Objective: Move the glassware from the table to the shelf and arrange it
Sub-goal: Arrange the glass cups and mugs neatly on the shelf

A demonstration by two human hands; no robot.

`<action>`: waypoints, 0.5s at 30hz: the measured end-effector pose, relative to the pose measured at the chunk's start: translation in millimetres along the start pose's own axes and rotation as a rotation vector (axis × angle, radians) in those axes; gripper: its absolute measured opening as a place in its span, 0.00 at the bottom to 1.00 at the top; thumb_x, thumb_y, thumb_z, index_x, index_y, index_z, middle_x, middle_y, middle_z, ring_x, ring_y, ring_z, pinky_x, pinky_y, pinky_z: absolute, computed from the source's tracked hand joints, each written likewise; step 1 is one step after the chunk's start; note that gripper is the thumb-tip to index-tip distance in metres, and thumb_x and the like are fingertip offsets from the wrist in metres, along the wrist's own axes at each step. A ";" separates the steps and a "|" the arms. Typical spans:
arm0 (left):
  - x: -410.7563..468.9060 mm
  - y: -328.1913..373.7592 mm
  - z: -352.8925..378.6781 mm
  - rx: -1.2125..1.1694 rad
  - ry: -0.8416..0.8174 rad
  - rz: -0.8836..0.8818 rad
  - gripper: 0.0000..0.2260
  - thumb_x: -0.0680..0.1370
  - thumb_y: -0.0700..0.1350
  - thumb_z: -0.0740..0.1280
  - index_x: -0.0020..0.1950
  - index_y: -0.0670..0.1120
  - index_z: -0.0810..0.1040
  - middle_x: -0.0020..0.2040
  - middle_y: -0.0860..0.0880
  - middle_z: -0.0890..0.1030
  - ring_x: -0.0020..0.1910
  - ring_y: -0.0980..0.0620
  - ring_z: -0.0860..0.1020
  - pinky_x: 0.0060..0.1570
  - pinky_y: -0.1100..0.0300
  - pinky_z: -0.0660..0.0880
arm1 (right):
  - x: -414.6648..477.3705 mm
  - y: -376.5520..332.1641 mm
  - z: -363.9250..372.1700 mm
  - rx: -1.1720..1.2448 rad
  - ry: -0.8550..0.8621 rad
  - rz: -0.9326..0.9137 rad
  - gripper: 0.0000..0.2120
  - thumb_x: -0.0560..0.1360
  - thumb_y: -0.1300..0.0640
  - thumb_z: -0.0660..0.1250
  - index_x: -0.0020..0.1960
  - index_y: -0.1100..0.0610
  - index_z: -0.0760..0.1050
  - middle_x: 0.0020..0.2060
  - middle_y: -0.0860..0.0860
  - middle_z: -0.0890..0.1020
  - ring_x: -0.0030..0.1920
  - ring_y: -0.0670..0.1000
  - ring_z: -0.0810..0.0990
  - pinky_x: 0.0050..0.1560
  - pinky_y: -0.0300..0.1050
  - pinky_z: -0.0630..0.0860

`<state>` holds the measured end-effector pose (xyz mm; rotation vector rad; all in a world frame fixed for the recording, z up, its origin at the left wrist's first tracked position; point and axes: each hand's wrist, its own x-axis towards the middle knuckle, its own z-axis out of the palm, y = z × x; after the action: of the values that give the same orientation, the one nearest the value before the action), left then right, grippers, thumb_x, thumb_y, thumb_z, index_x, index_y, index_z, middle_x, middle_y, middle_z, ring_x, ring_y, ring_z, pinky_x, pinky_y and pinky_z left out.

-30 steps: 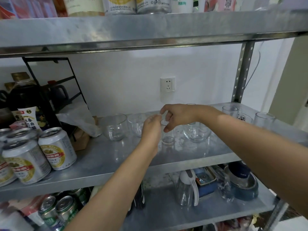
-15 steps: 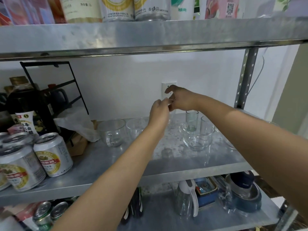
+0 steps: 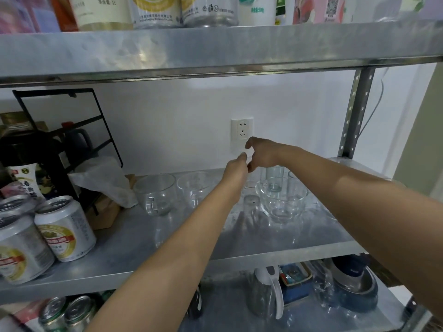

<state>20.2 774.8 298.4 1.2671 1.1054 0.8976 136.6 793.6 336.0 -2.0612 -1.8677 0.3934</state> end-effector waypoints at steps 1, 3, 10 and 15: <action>1.1 -1.8 1.4 0.008 -0.001 -0.003 0.23 0.82 0.52 0.54 0.70 0.38 0.69 0.70 0.38 0.72 0.70 0.39 0.69 0.68 0.47 0.66 | -0.1 1.4 1.0 -0.009 -0.001 0.001 0.39 0.70 0.57 0.76 0.74 0.58 0.60 0.66 0.57 0.72 0.64 0.56 0.73 0.58 0.46 0.72; 3.3 -5.5 3.3 0.025 0.000 -0.006 0.23 0.82 0.52 0.54 0.70 0.37 0.69 0.70 0.38 0.72 0.70 0.39 0.69 0.68 0.47 0.66 | -0.5 3.4 4.0 -0.023 -0.005 0.006 0.38 0.70 0.57 0.76 0.74 0.58 0.60 0.66 0.57 0.72 0.64 0.56 0.73 0.57 0.45 0.71; 5.0 -14.4 3.0 0.029 -0.012 -0.023 0.22 0.83 0.52 0.53 0.69 0.40 0.71 0.69 0.40 0.73 0.68 0.43 0.72 0.66 0.51 0.68 | 0.7 5.8 13.8 -0.046 -0.028 0.017 0.40 0.69 0.56 0.77 0.74 0.57 0.60 0.67 0.57 0.72 0.64 0.57 0.73 0.63 0.51 0.73; 3.6 -14.7 4.5 0.014 -0.016 -0.025 0.22 0.83 0.52 0.53 0.70 0.40 0.70 0.68 0.40 0.74 0.68 0.43 0.72 0.66 0.51 0.67 | -1.5 6.5 13.9 -0.058 -0.025 0.018 0.39 0.69 0.56 0.77 0.74 0.57 0.62 0.67 0.56 0.72 0.64 0.56 0.73 0.64 0.51 0.73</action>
<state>24.5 775.3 283.1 1.2677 1.1141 0.8613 136.5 792.4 320.7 -2.1218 -1.8969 0.3757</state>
